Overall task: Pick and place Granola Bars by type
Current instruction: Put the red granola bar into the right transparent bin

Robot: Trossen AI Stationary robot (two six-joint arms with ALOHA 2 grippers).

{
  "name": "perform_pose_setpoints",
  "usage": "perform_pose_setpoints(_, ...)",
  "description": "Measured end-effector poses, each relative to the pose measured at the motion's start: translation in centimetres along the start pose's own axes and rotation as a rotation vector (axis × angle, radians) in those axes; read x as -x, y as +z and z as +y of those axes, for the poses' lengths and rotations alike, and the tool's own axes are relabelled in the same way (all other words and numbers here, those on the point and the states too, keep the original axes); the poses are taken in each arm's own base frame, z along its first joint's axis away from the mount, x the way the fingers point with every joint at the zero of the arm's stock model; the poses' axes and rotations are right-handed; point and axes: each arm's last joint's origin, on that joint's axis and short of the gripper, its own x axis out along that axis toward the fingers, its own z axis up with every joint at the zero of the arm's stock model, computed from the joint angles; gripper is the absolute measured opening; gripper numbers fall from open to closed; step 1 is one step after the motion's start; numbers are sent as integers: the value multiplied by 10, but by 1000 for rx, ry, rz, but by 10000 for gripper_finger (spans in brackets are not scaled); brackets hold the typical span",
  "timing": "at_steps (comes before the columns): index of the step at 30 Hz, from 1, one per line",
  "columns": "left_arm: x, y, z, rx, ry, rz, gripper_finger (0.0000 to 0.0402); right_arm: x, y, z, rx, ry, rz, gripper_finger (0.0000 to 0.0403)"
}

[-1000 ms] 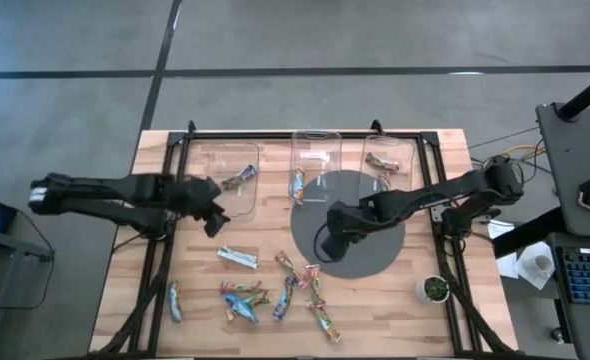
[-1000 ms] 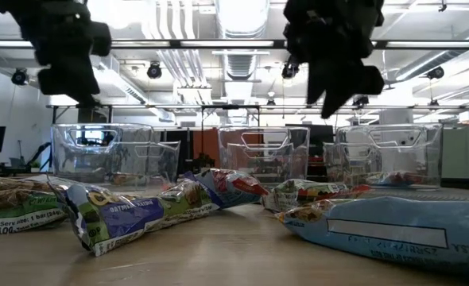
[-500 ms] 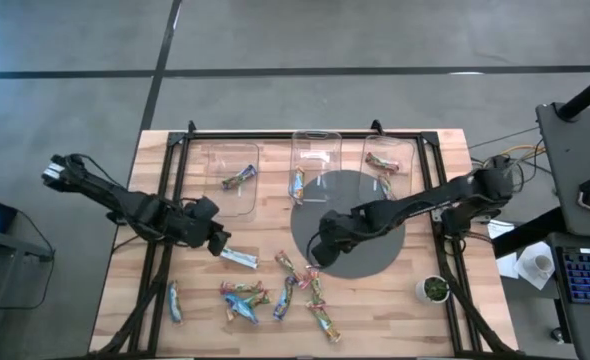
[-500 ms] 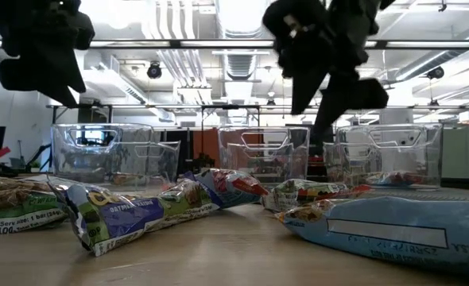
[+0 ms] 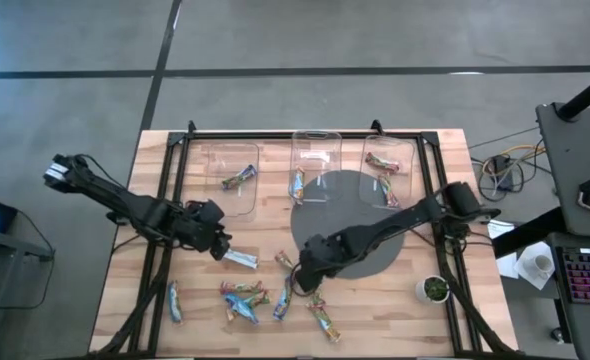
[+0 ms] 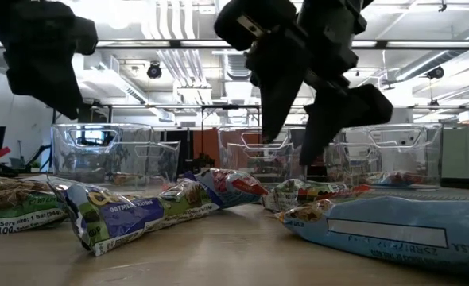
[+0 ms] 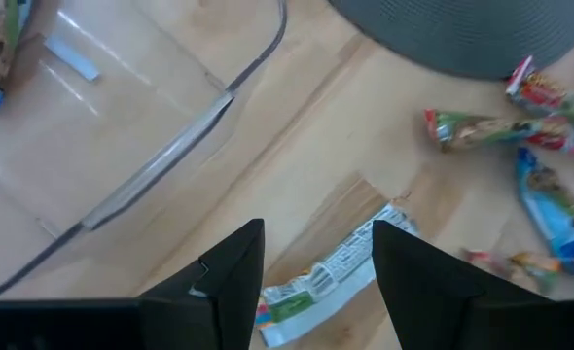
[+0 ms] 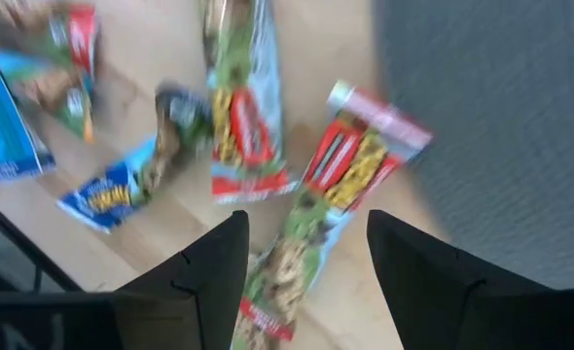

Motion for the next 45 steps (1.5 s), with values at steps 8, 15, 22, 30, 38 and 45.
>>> perform_pose_setpoints(8,-16,-14,11,-59,47,27,174,-24,-25,19,-16,-98,55,201)
perform_pose_setpoints(15,-28,-24,20,-109,58,42,174,-47,-35,19,-46,-249,69,201)
perform_pose_setpoints(22,-29,-26,21,-156,47,59,174,-46,-26,27,-62,-236,-17,200)
perform_pose_setpoints(30,-29,-26,22,-213,43,58,174,-41,-12,23,-70,-245,-28,91)
perform_pose_setpoints(38,-27,-17,27,-132,59,25,174,15,-7,38,-105,-168,-174,25)
perform_pose_setpoints(45,-19,0,35,-43,20,-107,174,116,7,13,-256,-285,-587,49)
